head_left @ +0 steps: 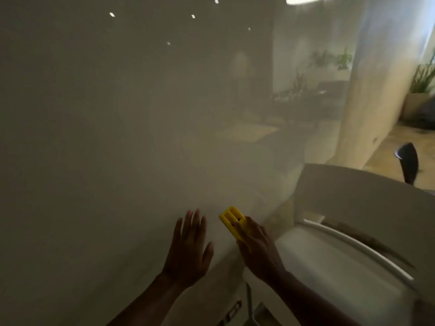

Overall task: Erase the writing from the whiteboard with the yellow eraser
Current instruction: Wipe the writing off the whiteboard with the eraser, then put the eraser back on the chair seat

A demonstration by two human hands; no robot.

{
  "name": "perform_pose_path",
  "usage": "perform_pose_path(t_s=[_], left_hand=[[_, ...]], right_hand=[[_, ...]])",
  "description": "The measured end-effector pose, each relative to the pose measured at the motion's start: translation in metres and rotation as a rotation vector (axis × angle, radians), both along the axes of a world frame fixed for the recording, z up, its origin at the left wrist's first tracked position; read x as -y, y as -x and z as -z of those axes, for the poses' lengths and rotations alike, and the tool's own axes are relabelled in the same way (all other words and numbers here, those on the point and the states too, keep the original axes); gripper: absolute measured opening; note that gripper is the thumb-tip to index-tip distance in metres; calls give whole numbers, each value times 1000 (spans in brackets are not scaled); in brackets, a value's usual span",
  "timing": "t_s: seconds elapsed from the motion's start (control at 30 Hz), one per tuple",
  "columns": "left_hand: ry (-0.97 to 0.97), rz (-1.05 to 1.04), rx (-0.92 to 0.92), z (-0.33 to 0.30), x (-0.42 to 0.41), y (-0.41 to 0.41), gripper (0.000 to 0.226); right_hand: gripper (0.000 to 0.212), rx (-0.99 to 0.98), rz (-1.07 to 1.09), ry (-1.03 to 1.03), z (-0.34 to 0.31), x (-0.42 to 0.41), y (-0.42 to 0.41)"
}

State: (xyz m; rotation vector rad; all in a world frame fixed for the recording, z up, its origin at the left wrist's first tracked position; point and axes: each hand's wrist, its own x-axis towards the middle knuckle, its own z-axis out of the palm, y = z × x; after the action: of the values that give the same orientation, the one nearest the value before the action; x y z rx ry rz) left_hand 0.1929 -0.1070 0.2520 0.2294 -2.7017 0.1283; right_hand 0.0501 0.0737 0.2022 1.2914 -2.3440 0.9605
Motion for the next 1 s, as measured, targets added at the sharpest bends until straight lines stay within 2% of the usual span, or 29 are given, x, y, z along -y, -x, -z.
perform_pose_path(t_s=[0.2,0.5,0.7,1.0], left_hand=[[-116,67,260,60,-54,82,77],[-259,111,576,156,-115,172,78],[-267,116,697,203,-130,193,77],[-250,70,811,239,-114,195,77]], right_hand=[[66,219,167,-307,71,-74,60],[64,440,307,-532,158,-143,112],[60,550,309,-637,205,-146,126],[58,541,179,-737,234,-114,136]])
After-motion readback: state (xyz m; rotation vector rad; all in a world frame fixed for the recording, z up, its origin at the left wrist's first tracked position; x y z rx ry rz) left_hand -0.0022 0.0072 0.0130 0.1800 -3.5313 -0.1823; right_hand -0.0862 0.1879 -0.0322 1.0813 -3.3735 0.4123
